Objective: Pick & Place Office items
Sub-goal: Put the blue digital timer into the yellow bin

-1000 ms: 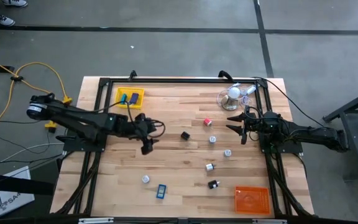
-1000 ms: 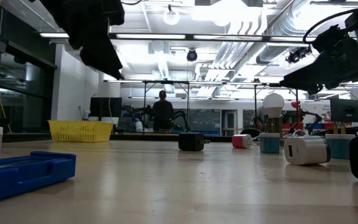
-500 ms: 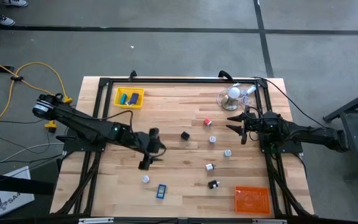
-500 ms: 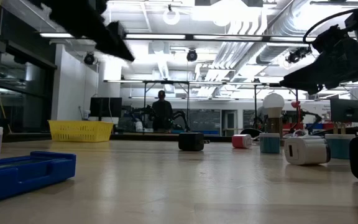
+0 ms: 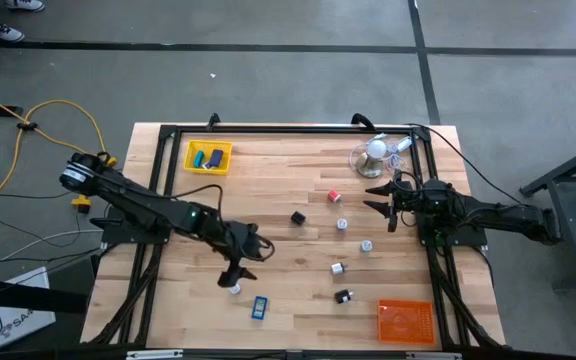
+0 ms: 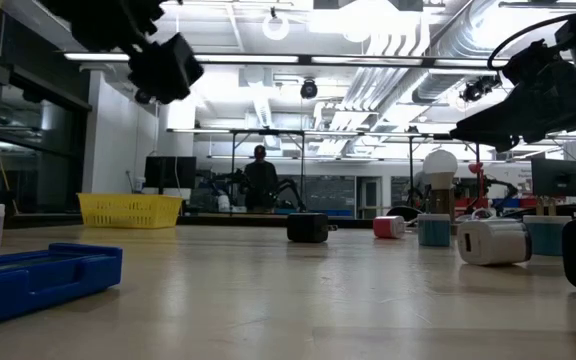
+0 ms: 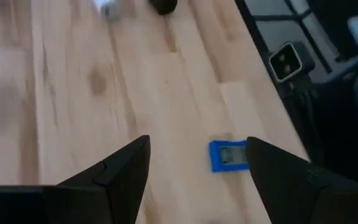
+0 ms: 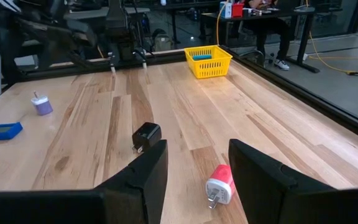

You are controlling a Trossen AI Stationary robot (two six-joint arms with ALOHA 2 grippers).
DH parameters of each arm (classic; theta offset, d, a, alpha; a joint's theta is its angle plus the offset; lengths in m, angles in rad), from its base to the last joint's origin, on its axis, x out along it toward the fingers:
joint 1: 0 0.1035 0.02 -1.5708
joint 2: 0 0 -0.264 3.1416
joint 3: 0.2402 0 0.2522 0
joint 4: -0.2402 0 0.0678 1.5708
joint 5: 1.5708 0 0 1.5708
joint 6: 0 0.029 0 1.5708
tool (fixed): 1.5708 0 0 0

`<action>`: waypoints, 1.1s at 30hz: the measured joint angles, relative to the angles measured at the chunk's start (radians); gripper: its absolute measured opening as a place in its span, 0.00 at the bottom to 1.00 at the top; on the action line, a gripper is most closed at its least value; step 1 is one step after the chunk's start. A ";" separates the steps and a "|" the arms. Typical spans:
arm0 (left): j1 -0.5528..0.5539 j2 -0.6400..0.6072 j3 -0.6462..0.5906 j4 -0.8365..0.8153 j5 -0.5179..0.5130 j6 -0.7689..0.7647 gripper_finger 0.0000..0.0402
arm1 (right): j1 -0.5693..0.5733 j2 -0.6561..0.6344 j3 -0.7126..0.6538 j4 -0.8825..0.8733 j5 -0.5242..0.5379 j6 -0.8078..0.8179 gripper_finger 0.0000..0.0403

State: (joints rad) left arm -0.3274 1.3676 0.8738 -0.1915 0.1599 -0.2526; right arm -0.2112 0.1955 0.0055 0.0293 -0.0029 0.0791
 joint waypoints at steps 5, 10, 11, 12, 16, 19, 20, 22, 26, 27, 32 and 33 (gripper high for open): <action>-0.009 0.013 0.049 -0.083 -0.001 -0.247 0.64 | 0.000 0.000 0.000 0.000 0.000 0.000 0.39; -0.010 0.019 0.091 -0.184 -0.009 -0.403 0.64 | 0.000 0.000 0.000 -0.001 0.000 0.000 0.39; -0.012 0.019 0.098 -0.195 -0.008 -0.418 0.64 | 0.000 0.000 0.000 -0.001 0.000 0.000 0.39; -0.016 0.019 0.107 -0.196 -0.009 -0.428 0.64 | 0.000 0.000 0.000 -0.001 0.000 0.000 0.39; -0.041 0.019 0.165 -0.223 -0.020 -0.456 0.64 | 0.000 0.000 0.000 -0.001 0.000 0.000 0.39; -0.071 0.032 0.235 -0.317 -0.071 -0.507 0.64 | 0.000 0.000 0.000 -0.002 -0.001 0.000 0.39; -0.086 0.038 0.262 -0.356 -0.095 -0.523 0.64 | 0.000 0.000 0.000 -0.002 -0.001 0.000 0.39; -0.114 0.058 0.313 -0.430 -0.135 -0.564 0.64 | 0.000 0.000 0.000 -0.002 0.000 0.000 0.39; -0.158 0.121 0.399 -0.509 -0.168 -0.636 0.64 | 0.000 0.000 0.000 -0.002 -0.001 0.000 0.39; -0.166 0.141 0.418 -0.509 -0.167 -0.653 0.64 | 0.000 0.000 0.000 -0.002 0.000 0.000 0.39; -0.184 0.223 0.480 -0.510 -0.162 -0.754 0.64 | 0.000 0.000 0.000 -0.002 0.000 0.000 0.39; -0.186 0.237 0.485 -0.508 -0.163 -0.779 0.64 | 0.000 0.000 0.000 -0.001 0.000 0.000 0.39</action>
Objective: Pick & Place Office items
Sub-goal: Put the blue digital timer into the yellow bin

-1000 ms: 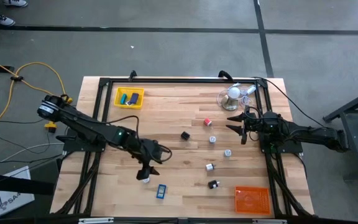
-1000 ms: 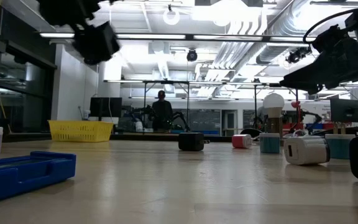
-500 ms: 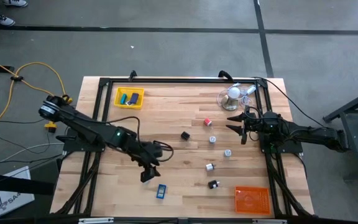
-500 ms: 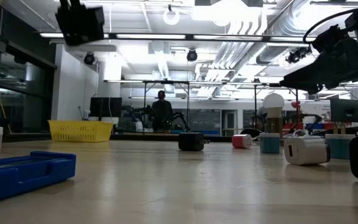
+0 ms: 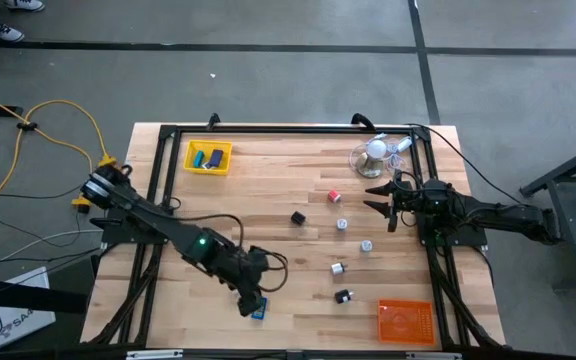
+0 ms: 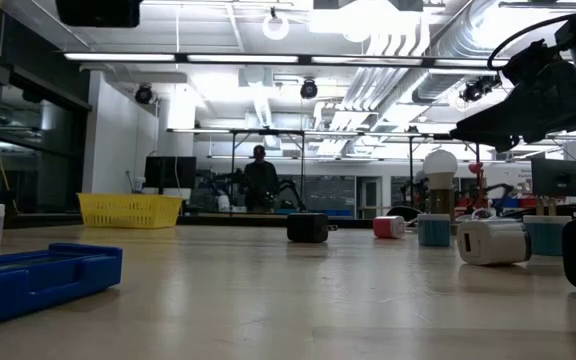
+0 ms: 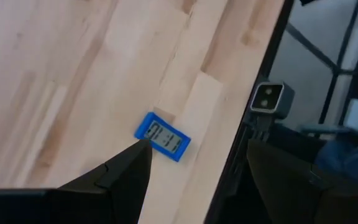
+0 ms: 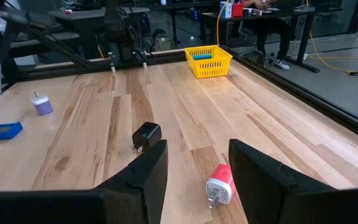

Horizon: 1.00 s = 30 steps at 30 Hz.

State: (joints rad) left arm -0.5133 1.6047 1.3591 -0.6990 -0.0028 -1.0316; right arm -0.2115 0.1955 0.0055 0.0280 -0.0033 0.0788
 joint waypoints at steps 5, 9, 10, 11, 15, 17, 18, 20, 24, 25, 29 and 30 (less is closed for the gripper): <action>0.000 0.067 0.024 -0.007 0.006 -0.124 0.64 | 0.000 0.000 0.000 0.001 0.000 0.000 0.39; 0.000 0.104 0.030 -0.005 0.046 -0.229 0.64 | 0.000 0.000 0.000 0.002 0.000 0.000 0.39; 0.000 0.111 0.030 -0.006 0.052 -0.254 0.64 | 0.000 0.000 0.000 0.002 0.000 0.000 0.39; 0.000 0.119 0.030 -0.006 0.053 -0.278 0.64 | 0.000 0.000 0.000 0.002 0.000 0.000 0.39; -0.007 0.147 0.030 -0.005 0.070 -0.375 0.64 | 0.000 0.000 0.000 0.002 0.000 0.000 0.39; -0.008 0.163 0.030 -0.002 0.084 -0.419 0.64 | 0.000 0.000 0.000 0.002 0.000 0.000 0.39; -0.010 0.171 0.030 0.000 0.090 -0.441 0.64 | 0.000 0.000 0.000 0.002 0.000 0.000 0.39; -0.013 0.179 0.030 -0.001 0.103 -0.477 0.64 | 0.000 0.000 0.000 0.002 0.000 0.000 0.39; -0.014 0.178 0.030 -0.009 0.117 -0.542 0.64 | 0.000 0.000 0.000 0.002 0.000 0.000 0.39; -0.013 0.178 0.030 -0.020 0.117 -0.564 0.64 | 0.000 0.000 0.000 0.002 0.000 0.000 0.39; -0.007 0.178 0.030 -0.019 0.121 -0.598 0.64 | 0.000 0.000 0.000 0.002 0.000 0.000 0.39; -0.005 0.178 0.030 -0.016 0.128 -0.600 0.64 | 0.000 0.000 0.000 0.002 0.000 0.000 0.39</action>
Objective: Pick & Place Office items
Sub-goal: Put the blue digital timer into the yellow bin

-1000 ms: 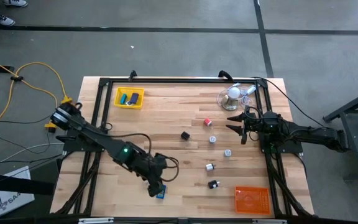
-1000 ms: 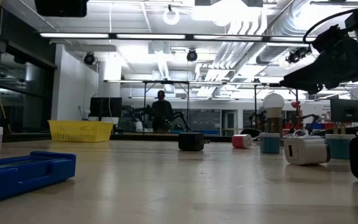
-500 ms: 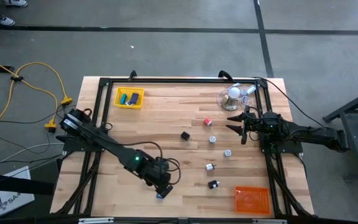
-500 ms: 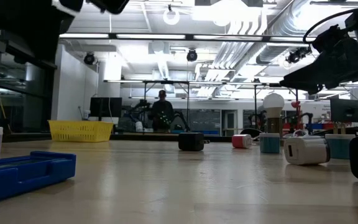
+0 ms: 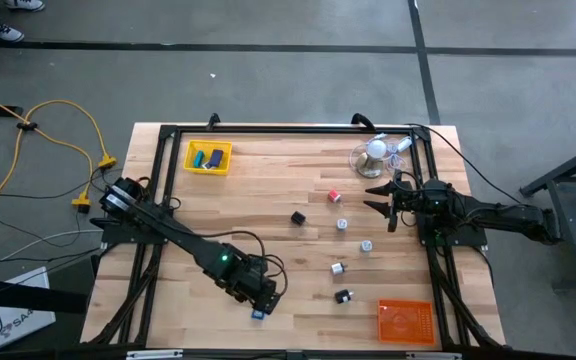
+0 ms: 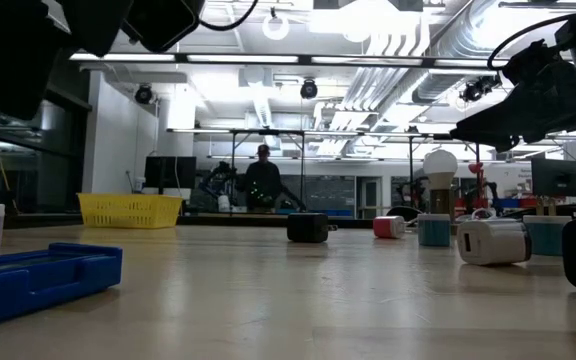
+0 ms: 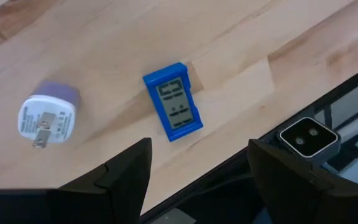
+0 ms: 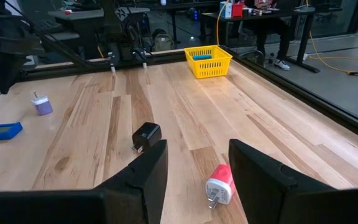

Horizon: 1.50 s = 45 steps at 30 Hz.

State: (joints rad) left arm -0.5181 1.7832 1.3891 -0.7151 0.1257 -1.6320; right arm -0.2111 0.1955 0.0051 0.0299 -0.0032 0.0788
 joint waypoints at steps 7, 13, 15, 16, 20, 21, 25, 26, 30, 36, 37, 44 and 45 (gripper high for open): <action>0.006 0.000 0.004 0.005 0.006 -0.096 0.64 | 0.000 0.000 0.000 0.000 0.000 0.000 0.39; -0.015 0.000 0.080 -0.074 -0.056 -0.164 0.64 | 0.000 0.000 0.000 0.000 0.000 0.000 0.39; -0.027 0.000 0.108 -0.110 -0.079 -0.188 0.64 | 0.000 0.000 0.000 0.000 0.000 0.000 0.39; -0.033 -0.001 0.114 -0.118 -0.088 -0.202 0.64 | 0.000 0.000 0.000 0.000 0.000 0.000 0.39; -0.054 0.004 0.116 -0.145 -0.119 -0.244 0.64 | 0.000 0.000 0.000 0.000 0.000 0.000 0.39; -0.058 0.012 0.117 -0.145 -0.123 -0.253 0.64 | 0.000 0.000 0.000 0.000 0.000 0.000 0.39; -0.064 0.049 0.116 -0.155 -0.131 -0.276 0.64 | 0.000 0.000 0.000 0.000 0.000 0.000 0.39; -0.064 0.059 0.116 -0.155 -0.132 -0.276 0.64 | 0.000 0.000 0.000 0.000 0.000 0.000 0.39; -0.063 0.098 0.116 -0.143 -0.131 -0.276 0.64 | 0.000 0.000 0.000 0.000 0.000 0.000 0.39; -0.057 0.144 0.116 -0.137 -0.129 -0.277 0.64 | 0.000 0.000 0.000 0.000 0.000 0.000 0.39; -0.055 0.146 0.116 -0.132 -0.129 -0.277 0.64 | 0.000 0.000 0.000 0.000 0.000 0.000 0.39; -0.042 0.180 0.115 -0.113 -0.132 -0.274 0.64 | 0.000 0.000 0.000 0.000 0.000 0.000 0.39; -0.041 0.188 0.115 -0.094 -0.129 -0.271 0.64 | 0.000 0.000 0.000 0.000 0.000 0.000 0.39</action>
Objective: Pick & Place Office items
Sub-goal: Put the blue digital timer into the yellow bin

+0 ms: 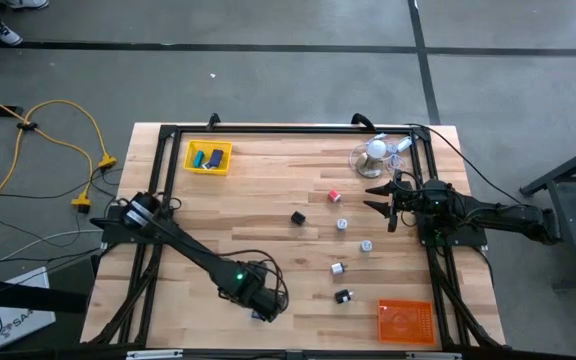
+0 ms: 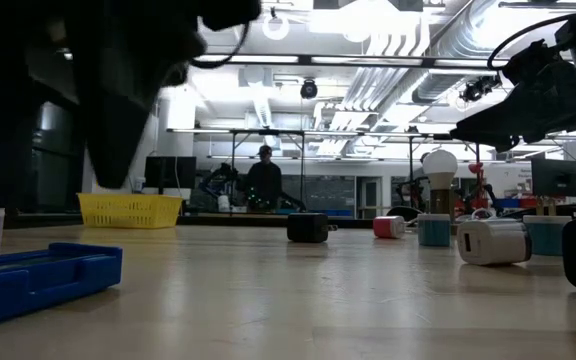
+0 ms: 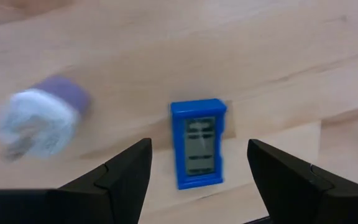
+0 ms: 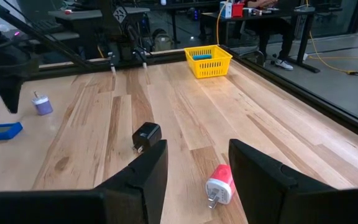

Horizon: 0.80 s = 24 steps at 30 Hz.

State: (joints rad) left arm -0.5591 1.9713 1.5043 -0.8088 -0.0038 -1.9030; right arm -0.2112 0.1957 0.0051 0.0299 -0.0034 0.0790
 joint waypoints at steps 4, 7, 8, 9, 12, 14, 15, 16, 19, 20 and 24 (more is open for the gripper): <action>0.006 0.018 0.000 0.018 0.007 0.002 0.64 | 0.000 0.000 0.000 -0.003 0.000 0.000 0.39; 0.009 0.023 0.000 0.015 0.013 0.002 0.64 | 0.000 0.002 0.000 -0.003 -0.001 0.000 0.39; 0.009 0.025 0.000 0.018 0.013 0.002 0.64 | 0.000 0.003 0.000 -0.003 -0.001 0.000 0.39; 0.010 0.028 0.002 0.023 0.014 0.002 0.64 | 0.000 0.004 0.000 -0.003 -0.001 0.000 0.39; 0.009 0.037 0.000 0.014 0.019 -0.002 0.64 | 0.000 0.005 0.000 -0.003 0.000 0.000 0.39; 0.009 0.041 0.000 0.022 0.021 -0.003 0.64 | 0.000 0.005 0.000 -0.003 0.000 0.000 0.39; 0.009 0.042 0.000 0.017 0.025 -0.006 0.64 | 0.000 0.005 0.000 -0.003 0.000 0.000 0.39; 0.009 0.042 0.000 0.017 0.025 -0.007 0.64 | 0.000 0.005 0.000 -0.003 0.000 0.000 0.39; 0.011 0.055 0.001 0.019 0.025 -0.009 0.64 | 0.000 0.005 0.000 -0.003 0.000 0.000 0.39; 0.011 0.057 -0.001 0.014 0.027 -0.011 0.64 | 0.000 0.005 0.000 -0.003 0.000 0.000 0.39; 0.014 0.073 0.000 0.024 0.039 -0.014 0.64 | 0.000 0.005 0.000 -0.003 0.000 0.000 0.39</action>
State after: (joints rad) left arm -0.5449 2.0441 1.5044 -0.7847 0.0356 -1.9175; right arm -0.2114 0.2005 0.0054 0.0273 -0.0034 0.0792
